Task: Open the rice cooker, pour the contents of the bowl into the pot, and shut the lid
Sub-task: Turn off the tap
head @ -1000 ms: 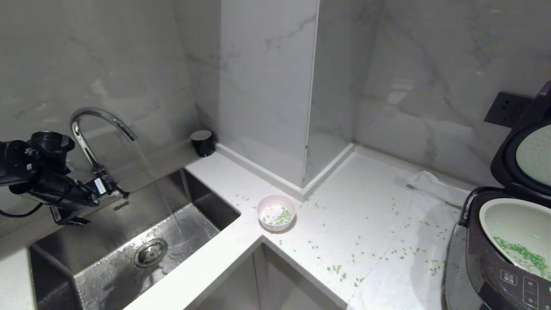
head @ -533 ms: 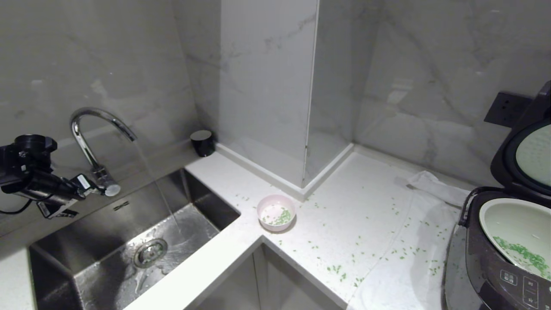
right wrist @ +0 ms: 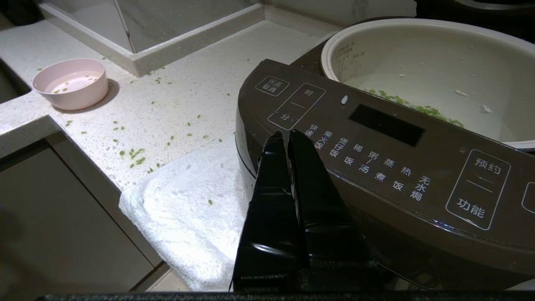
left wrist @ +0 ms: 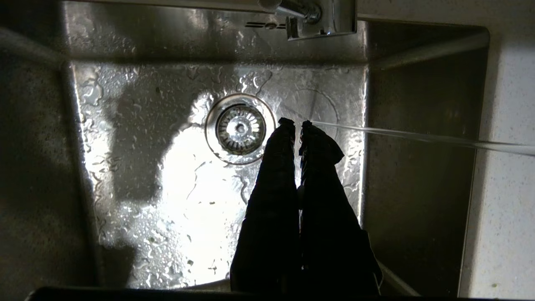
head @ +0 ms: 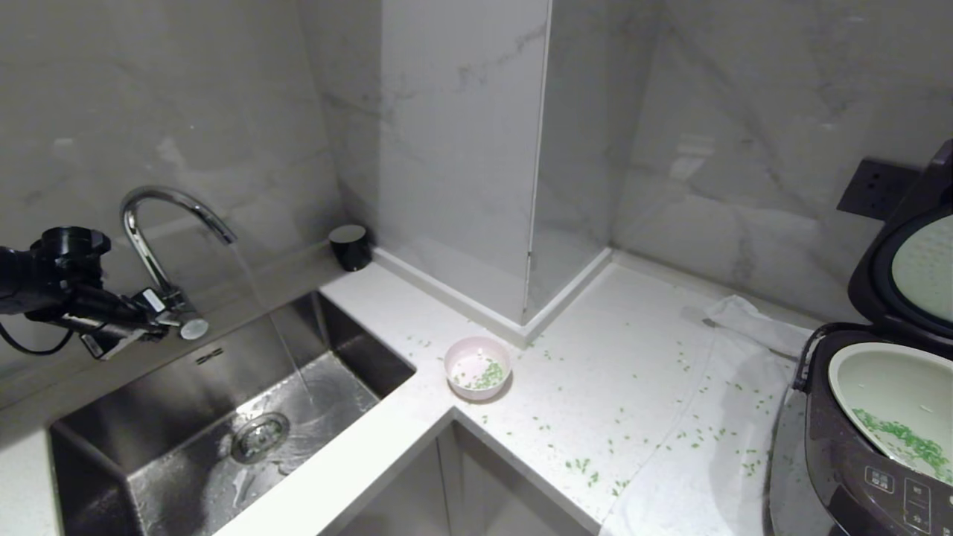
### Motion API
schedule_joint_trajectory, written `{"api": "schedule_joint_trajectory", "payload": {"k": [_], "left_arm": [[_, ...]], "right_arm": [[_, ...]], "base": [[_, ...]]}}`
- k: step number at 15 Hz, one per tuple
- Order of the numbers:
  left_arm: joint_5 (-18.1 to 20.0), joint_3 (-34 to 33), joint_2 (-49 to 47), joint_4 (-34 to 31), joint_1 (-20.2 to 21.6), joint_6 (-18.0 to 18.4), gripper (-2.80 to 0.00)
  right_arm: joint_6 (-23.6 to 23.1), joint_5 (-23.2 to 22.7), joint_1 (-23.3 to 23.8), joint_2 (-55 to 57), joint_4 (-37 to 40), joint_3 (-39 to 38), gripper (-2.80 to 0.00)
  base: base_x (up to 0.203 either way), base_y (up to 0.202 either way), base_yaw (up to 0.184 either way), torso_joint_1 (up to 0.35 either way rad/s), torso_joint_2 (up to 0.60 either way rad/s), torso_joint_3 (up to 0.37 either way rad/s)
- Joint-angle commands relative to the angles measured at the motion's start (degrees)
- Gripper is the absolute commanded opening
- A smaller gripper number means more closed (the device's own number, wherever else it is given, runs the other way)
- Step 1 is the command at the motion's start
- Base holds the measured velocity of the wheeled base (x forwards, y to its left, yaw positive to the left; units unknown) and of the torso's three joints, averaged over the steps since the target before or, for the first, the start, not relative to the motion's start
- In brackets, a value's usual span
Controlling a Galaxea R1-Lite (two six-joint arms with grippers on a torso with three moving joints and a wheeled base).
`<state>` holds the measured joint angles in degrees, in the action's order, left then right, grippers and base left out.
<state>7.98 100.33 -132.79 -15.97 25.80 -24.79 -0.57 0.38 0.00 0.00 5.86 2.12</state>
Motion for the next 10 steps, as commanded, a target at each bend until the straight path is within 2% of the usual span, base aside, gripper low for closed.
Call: {"api": "schedule_joint_trajectory", "payload": {"k": [1, 6, 9, 10], "left_arm": [[-0.06, 3.30, -3.84, -0.04, 0.03, -0.53, -2.80], [-0.64, 7.77, -6.56, 0.06, 0.34, -1.21, -2.80], [-6.86, 11.04, -9.43, 0.72, -0.17, -1.88, -2.80], [-7.40, 10.90, -9.67, 2.67, -0.29, -2.10, -2.80]], "right_arm": [[-0.04, -0.03, 0.00, 0.00, 0.02, -0.01, -2.80], [-0.04, -0.02, 0.00, 0.00, 0.02, -0.01, -2.80], [-0.04, -0.03, 0.00, 0.00, 0.02, -0.01, -2.80], [-0.04, -0.03, 0.00, 0.00, 0.02, -0.01, -2.80]], "base": [[0.000, 0.000, 0.000, 0.000, 0.00, 0.000], [0.000, 0.000, 0.000, 0.000, 0.00, 0.000], [0.000, 0.000, 0.000, 0.000, 0.00, 0.000], [0.000, 0.000, 0.000, 0.000, 0.00, 0.000]]}}
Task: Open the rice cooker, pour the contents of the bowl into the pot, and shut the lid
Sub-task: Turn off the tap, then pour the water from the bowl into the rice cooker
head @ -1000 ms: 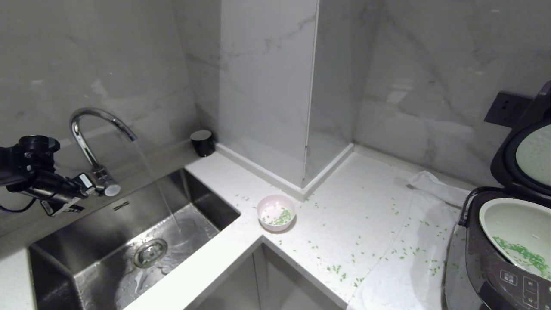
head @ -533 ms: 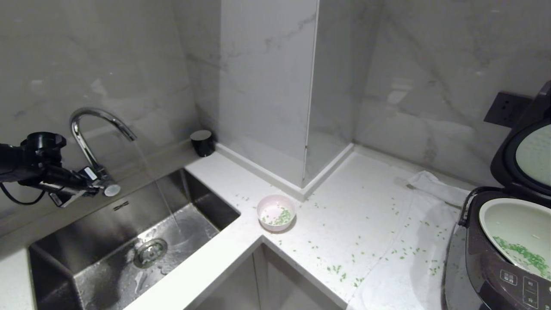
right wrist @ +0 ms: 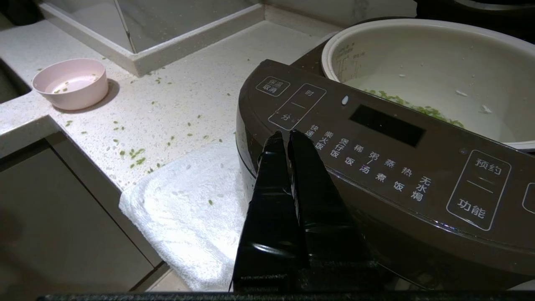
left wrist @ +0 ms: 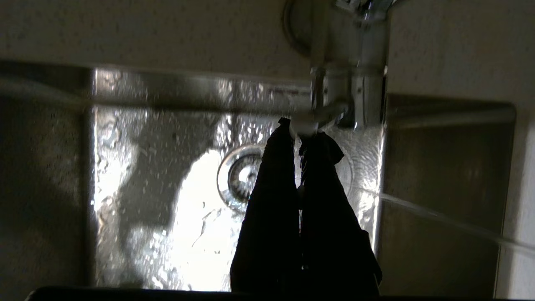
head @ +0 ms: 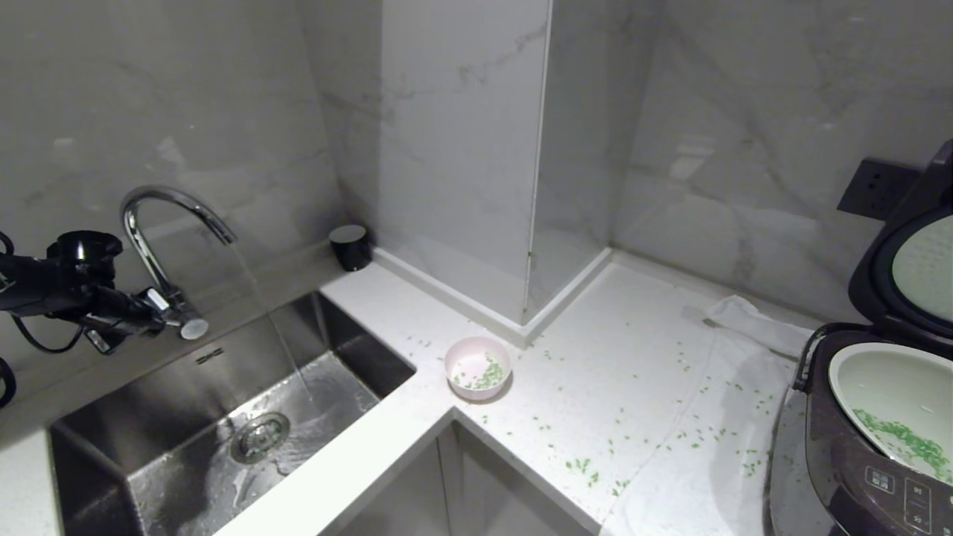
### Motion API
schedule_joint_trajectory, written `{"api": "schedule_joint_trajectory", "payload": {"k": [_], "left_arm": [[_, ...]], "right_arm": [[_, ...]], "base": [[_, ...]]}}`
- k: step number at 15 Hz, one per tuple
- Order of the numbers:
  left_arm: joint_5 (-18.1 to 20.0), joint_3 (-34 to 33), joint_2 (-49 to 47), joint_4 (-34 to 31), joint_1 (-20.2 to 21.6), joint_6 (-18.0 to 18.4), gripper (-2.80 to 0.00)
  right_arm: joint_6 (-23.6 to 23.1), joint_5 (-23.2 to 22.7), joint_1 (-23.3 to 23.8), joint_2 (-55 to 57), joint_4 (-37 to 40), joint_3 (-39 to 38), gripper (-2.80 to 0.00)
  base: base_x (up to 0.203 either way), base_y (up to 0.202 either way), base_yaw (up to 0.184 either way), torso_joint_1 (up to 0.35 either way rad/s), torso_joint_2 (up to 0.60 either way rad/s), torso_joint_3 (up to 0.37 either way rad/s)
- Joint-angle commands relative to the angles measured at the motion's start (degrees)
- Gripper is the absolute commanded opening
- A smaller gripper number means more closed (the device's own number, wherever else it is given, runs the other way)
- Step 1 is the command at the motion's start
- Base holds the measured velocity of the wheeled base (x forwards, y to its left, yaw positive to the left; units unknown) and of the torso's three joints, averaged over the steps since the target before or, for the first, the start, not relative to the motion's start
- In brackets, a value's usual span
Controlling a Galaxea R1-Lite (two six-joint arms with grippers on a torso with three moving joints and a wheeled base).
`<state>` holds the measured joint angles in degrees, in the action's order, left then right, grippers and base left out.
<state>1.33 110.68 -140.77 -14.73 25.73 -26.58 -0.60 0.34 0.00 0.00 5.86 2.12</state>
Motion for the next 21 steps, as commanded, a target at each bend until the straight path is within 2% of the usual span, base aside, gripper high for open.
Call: {"api": "schedule_joint_trajectory", "payload": {"k": [1, 6, 9, 13, 17, 19, 21], "left_arm": [[-0.87, 0.50, -1.79, 3.20, -0.23, -0.99, -2.80], [-1.80, 0.68, -1.53, 5.24, -0.15, -1.55, -2.80], [-2.21, -2.00, 0.58, 4.63, -0.25, -2.51, -2.80], [-0.94, -13.06, 8.55, 4.76, -2.42, -1.71, -2.80], [1.97, -25.29, 18.76, 5.92, -8.25, -0.27, -2.80], [3.42, -32.81, 23.58, 10.15, -11.12, -0.06, -2.80], [3.99, -41.66, 28.66, 17.01, -14.43, 1.42, -2.80]], "right_arm": [[-0.02, 0.01, 0.00, 0.00, 0.02, 0.02, -2.80], [-0.02, 0.01, 0.00, 0.00, 0.02, -0.01, -2.80], [-0.02, 0.01, 0.00, 0.00, 0.02, -0.01, -2.80], [0.00, 0.01, 0.00, 0.00, 0.02, 0.00, -2.80], [-0.02, 0.01, 0.00, 0.00, 0.02, -0.01, -2.80], [-0.02, 0.01, 0.00, 0.00, 0.02, -0.01, -2.80], [-0.02, 0.01, 0.00, 0.00, 0.02, -0.01, -2.80]], "base": [[0.000, 0.000, 0.000, 0.000, 0.00, 0.000], [0.000, 0.000, 0.000, 0.000, 0.00, 0.000], [0.000, 0.000, 0.000, 0.000, 0.00, 0.000], [0.000, 0.000, 0.000, 0.000, 0.00, 0.000], [0.000, 0.000, 0.000, 0.000, 0.00, 0.000], [0.000, 0.000, 0.000, 0.000, 0.00, 0.000], [0.000, 0.000, 0.000, 0.000, 0.00, 0.000]]}}
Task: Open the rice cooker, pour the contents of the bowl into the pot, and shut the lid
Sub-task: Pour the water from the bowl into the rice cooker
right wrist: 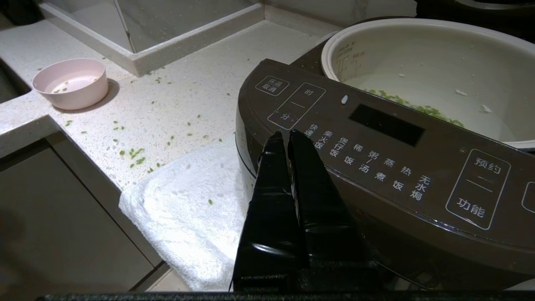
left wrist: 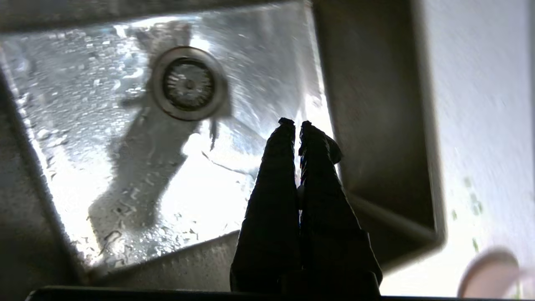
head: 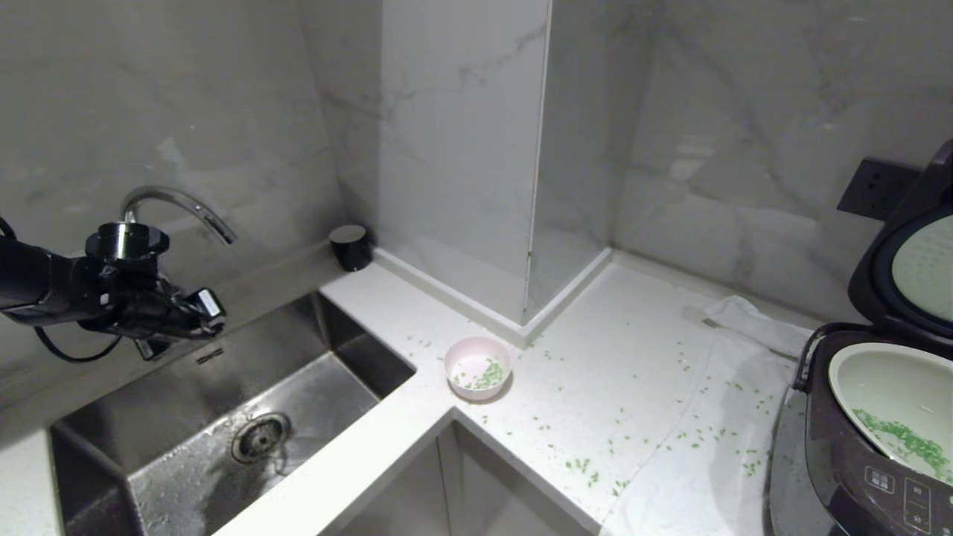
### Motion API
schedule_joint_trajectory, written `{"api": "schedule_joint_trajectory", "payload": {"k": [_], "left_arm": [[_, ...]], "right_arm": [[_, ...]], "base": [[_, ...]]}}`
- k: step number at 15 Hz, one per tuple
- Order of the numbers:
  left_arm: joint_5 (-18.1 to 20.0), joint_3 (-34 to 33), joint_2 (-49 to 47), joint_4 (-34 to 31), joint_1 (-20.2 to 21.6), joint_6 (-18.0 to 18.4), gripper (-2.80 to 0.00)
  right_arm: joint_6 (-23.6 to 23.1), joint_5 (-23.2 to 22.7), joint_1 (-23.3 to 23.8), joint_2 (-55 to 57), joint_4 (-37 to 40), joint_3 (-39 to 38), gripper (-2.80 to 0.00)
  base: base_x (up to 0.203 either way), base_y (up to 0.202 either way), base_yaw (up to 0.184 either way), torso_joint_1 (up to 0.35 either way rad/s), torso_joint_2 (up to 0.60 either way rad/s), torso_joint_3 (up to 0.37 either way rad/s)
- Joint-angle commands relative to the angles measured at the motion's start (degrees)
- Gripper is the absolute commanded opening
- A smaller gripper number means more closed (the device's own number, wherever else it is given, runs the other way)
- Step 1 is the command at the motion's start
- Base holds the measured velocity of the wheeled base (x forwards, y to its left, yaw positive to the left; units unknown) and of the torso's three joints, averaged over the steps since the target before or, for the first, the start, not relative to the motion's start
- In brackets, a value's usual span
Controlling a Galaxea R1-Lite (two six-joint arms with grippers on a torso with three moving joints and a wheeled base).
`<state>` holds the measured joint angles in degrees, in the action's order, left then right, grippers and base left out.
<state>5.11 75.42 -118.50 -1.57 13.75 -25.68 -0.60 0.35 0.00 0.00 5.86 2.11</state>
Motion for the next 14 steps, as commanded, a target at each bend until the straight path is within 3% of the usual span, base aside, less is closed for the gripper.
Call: {"api": "schedule_joint_trajectory", "payload": {"k": [1, 3, 7, 12, 14], "left_arm": [[0.33, -10.66, 9.13, 7.32, -4.30, 1.38, -2.80], [0.16, -17.53, 15.27, 13.49, -9.06, 2.47, -2.80], [-1.30, -25.68, 25.83, 18.59, -17.11, 3.11, -2.80], [-7.84, -34.83, 38.74, 26.25, -22.62, 8.34, -2.80], [-13.95, -38.42, 45.07, 29.36, -24.55, 12.30, -2.80]], "right_arm": [[-0.02, 0.00, 0.00, 0.00, 0.02, 0.00, -2.80], [-0.02, 0.00, 0.00, 0.00, 0.02, 0.00, -2.80], [0.06, 0.00, 0.00, 0.00, 0.02, 0.00, -2.80], [-0.02, 0.00, 0.00, 0.00, 0.02, 0.00, -2.80], [-0.02, 0.00, 0.00, 0.00, 0.02, 0.00, -2.80]], "base": [[0.000, 0.000, 0.000, 0.000, 0.00, 0.000], [0.000, 0.000, 0.000, 0.000, 0.00, 0.000], [0.000, 0.000, 0.000, 0.000, 0.00, 0.000], [0.000, 0.000, 0.000, 0.000, 0.00, 0.000], [0.000, 0.000, 0.000, 0.000, 0.00, 0.000]]}}
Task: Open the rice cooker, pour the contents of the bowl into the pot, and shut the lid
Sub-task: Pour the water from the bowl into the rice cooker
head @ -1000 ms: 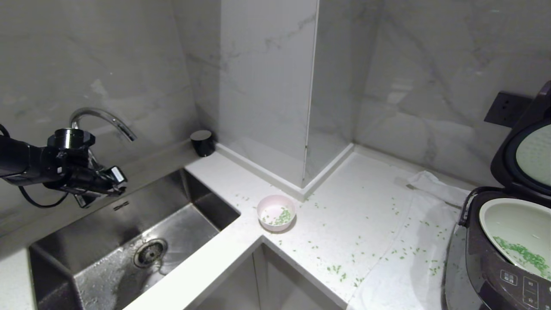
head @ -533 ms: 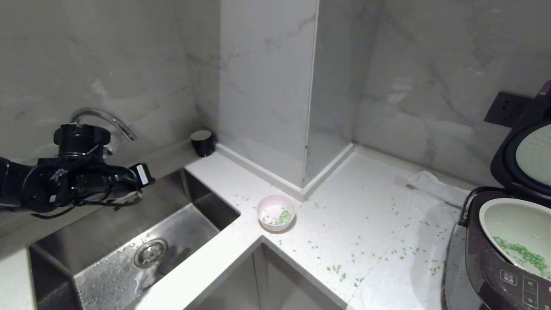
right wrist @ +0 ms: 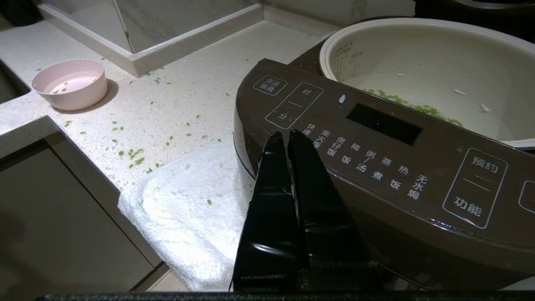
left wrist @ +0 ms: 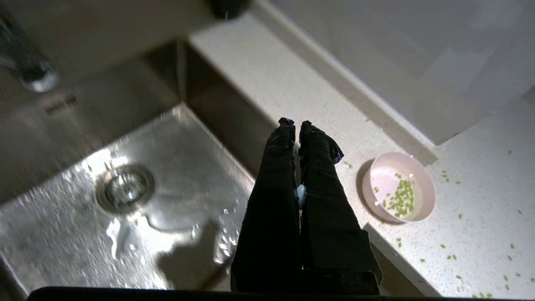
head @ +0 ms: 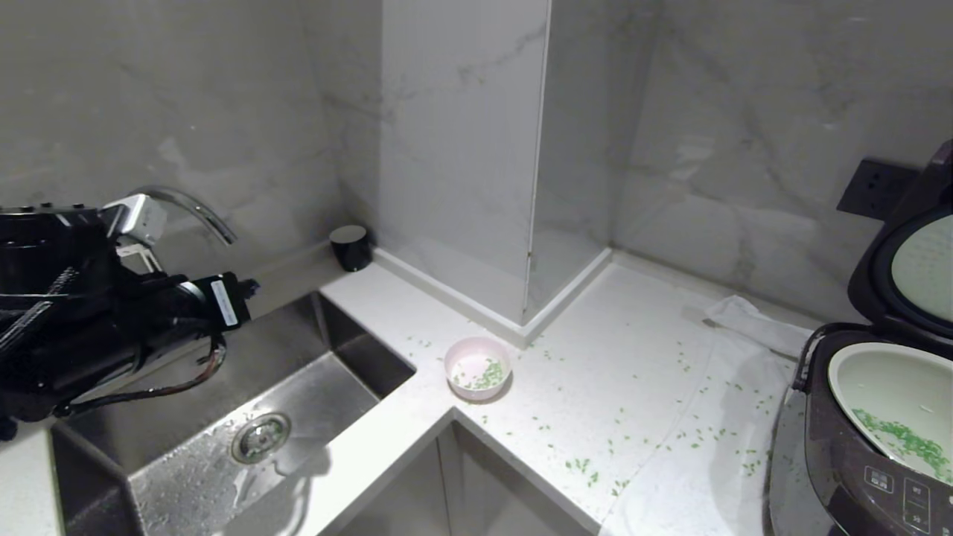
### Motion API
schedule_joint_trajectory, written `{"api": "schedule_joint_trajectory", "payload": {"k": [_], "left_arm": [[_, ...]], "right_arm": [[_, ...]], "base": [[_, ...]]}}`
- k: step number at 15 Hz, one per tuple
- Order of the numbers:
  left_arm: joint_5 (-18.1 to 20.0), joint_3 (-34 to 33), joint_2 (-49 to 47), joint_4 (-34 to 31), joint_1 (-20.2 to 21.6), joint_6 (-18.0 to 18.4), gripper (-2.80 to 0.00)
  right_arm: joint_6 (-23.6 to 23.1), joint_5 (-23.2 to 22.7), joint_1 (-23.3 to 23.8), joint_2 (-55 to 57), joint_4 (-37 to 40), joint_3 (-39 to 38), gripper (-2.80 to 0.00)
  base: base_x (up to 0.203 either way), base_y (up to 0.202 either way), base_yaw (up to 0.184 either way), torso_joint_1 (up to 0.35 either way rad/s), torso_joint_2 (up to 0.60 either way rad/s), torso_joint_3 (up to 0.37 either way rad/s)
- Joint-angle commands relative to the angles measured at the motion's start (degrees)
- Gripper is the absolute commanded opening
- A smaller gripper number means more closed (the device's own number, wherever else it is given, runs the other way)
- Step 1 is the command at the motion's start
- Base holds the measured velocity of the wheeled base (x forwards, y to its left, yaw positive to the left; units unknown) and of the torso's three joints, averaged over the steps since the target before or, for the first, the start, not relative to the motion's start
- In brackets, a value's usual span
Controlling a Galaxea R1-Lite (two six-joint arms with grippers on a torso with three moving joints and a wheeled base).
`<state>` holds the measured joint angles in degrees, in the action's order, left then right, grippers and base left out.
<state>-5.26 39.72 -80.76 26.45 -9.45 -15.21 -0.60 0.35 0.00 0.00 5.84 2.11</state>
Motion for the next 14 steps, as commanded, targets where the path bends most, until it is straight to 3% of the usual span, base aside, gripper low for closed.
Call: {"api": "schedule_joint_trajectory", "payload": {"k": [1, 2, 4, 9, 14], "left_arm": [[-8.10, -4.49, 10.17, 2.04, -1.65, 4.34, -2.80], [-11.62, -6.23, 12.76, 2.40, -1.77, 6.22, -2.80], [-14.09, -8.73, 17.74, 2.51, -1.85, 8.06, -2.80], [-16.71, -11.18, 31.57, -2.64, -1.62, 15.34, -2.80], [-16.83, -11.96, 46.17, -11.58, 0.72, 17.57, -2.80]], "right_arm": [[-0.02, 0.00, 0.00, 0.00, 0.05, 0.00, -2.80], [-0.02, 0.00, 0.00, 0.00, 0.05, 0.00, -2.80], [-0.02, 0.00, 0.00, 0.00, 0.05, 0.01, -2.80], [-0.02, 0.00, 0.00, 0.00, 0.05, 0.00, -2.80], [-0.02, 0.00, 0.00, 0.00, 0.05, 0.00, -2.80]], "base": [[0.000, 0.000, 0.000, 0.000, 0.00, 0.000], [0.000, 0.000, 0.000, 0.000, 0.00, 0.000], [0.000, 0.000, 0.000, 0.000, 0.00, 0.000], [0.000, 0.000, 0.000, 0.000, 0.00, 0.000], [0.000, 0.000, 0.000, 0.000, 0.00, 0.000]]}}
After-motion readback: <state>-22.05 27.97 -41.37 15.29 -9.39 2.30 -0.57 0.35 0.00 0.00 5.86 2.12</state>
